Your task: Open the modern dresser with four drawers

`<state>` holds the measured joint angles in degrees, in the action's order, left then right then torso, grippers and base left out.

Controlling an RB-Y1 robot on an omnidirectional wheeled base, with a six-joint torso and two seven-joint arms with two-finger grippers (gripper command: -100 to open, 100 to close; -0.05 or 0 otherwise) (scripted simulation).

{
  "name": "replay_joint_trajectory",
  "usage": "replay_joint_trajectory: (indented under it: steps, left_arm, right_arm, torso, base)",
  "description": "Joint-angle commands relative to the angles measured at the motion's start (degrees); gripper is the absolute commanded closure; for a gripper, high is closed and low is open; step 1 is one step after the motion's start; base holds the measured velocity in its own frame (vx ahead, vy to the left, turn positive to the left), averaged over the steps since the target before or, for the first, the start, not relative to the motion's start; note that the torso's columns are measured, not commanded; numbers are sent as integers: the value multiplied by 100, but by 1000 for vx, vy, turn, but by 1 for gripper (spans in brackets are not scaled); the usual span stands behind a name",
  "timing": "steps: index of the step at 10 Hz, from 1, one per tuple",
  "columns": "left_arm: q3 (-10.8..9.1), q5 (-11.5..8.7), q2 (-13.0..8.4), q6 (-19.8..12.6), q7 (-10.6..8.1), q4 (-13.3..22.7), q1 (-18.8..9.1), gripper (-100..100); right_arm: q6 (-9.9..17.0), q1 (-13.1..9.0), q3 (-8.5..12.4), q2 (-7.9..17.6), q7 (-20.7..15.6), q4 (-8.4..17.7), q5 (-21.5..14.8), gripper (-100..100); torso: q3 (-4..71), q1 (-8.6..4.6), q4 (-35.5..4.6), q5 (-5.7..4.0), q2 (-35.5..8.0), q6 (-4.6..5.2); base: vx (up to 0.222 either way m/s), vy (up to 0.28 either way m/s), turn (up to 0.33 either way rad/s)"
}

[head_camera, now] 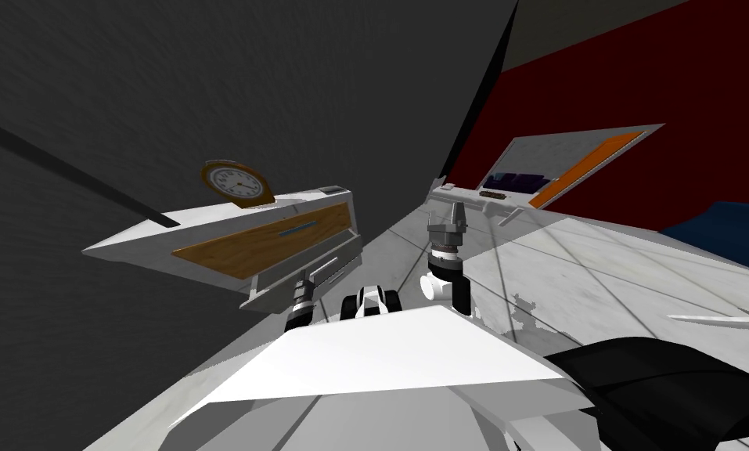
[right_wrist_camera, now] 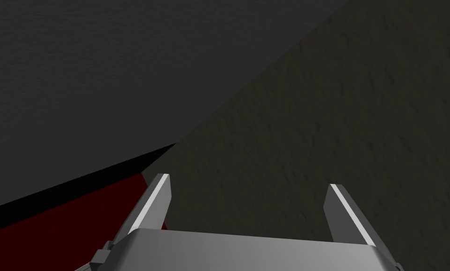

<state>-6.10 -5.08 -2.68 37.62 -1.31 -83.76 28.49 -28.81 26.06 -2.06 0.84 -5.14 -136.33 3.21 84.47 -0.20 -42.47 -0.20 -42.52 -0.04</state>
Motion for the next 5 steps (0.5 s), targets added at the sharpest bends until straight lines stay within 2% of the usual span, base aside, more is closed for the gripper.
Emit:
replay_joint_trajectory:
  steps: [1,5]
  left_arm:
    - [3,0,2,-7,0,13,5,0]
    - [9,1,6,-27,-1,31,14,0]
  right_arm:
    - [0,0,0,0,0,0,0,0]
    - [0,0,0,0,0,0,0,0]
  torso:
    - [2,6,4,6,5,1]
    - [9,17,15,16,20,2]
  base:
    - [0,0,0]
    - [0,0,0]
